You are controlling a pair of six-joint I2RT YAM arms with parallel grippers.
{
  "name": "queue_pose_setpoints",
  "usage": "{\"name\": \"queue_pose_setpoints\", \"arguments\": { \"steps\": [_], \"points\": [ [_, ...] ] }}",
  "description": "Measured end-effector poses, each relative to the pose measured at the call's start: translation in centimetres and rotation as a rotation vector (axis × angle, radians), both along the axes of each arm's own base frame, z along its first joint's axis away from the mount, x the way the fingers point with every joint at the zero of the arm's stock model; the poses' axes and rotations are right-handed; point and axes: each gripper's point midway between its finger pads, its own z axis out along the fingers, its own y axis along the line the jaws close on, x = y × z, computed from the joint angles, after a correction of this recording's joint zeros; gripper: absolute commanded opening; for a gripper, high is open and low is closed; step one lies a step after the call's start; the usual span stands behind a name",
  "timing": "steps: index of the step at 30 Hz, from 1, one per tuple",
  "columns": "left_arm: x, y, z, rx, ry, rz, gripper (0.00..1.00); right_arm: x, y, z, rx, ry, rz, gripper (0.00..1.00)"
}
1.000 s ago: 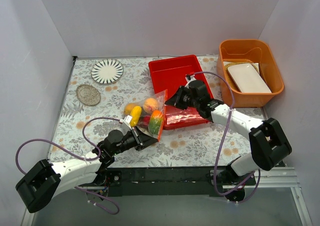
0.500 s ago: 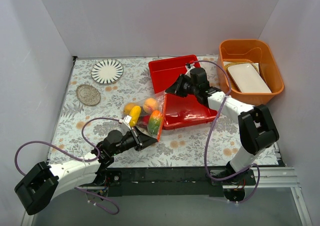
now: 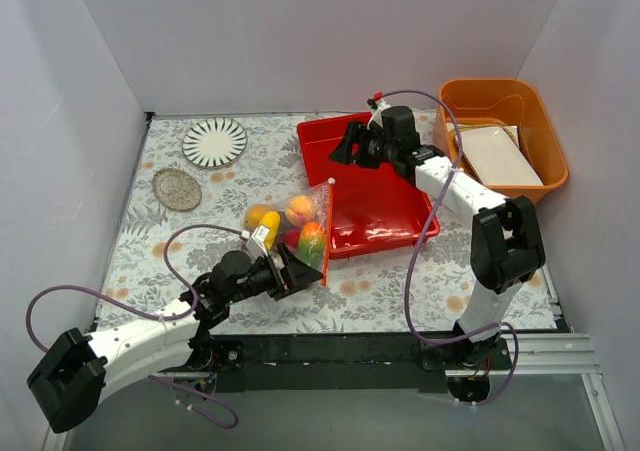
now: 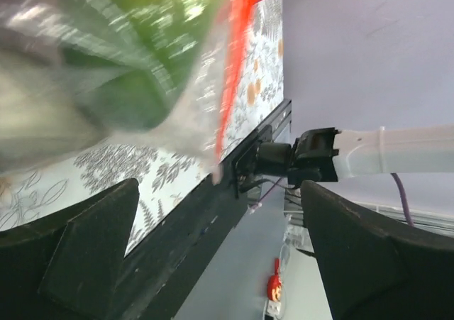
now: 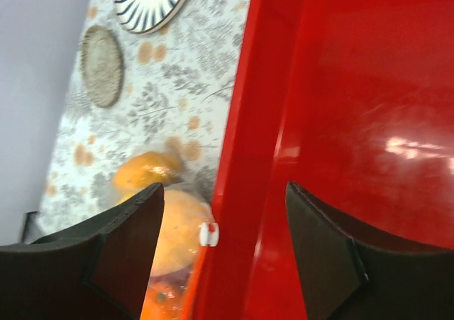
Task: Place the food in the zip-top bag and seal the zipper
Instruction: Reset both arms
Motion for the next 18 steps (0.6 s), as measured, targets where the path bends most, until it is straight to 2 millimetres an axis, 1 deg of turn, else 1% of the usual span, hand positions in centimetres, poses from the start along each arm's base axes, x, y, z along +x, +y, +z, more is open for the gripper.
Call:
{"name": "queue_pose_setpoints", "arguments": {
  "steps": [2,3,5,8,9,10,11,12,14,15,16,18],
  "points": [
    [0.5,-0.1,1.5,0.021,-0.041,0.000,0.98,0.7,-1.2,0.5,-0.066,-0.044,-0.014,0.78],
    [0.9,-0.1,2.4,0.041,-0.064,0.004,0.98,0.9,-1.9,0.6,-0.106,-0.065,-0.022,0.79],
    [1.8,-0.2,5.2,0.074,-0.122,0.018,0.98,0.9,-3.7,0.8,-0.184,-0.091,-0.045,0.80],
    [3.4,0.1,10.0,0.137,-0.226,0.051,0.98,0.9,-7.2,1.4,-0.290,-0.115,-0.101,0.82],
    [3.8,0.2,11.2,0.152,-0.252,0.055,0.98,0.9,-8.5,1.7,-0.317,-0.121,-0.125,0.82],
    [4.3,0.2,12.8,0.182,-0.283,0.058,0.98,0.9,-10.1,2.1,-0.343,-0.132,-0.152,0.82],
    [4.6,0.2,14.0,0.196,-0.308,0.060,0.98,0.8,-11.2,2.3,-0.358,-0.135,-0.172,0.82],
    [5.2,0.0,15.4,0.222,-0.334,0.059,0.98,0.5,-12.9,2.3,-0.377,-0.138,-0.200,0.82],
    [6.2,-0.3,17.1,0.266,-0.373,0.055,0.98,-0.4,-15.3,1.8,-0.407,-0.128,-0.236,0.82],
    [6.6,-0.5,17.6,0.283,-0.388,0.056,0.98,-1.0,-16.5,1.4,-0.422,-0.117,-0.254,0.82],
    [7.2,-0.5,17.7,0.311,-0.401,0.059,0.98,-1.8,-17.5,0.7,-0.440,-0.097,-0.267,0.82],
    [8.4,-0.3,17.6,0.371,-0.411,0.062,0.98,-3.0,-18.5,-0.5,-0.463,-0.074,-0.265,0.82]
  ]
}}
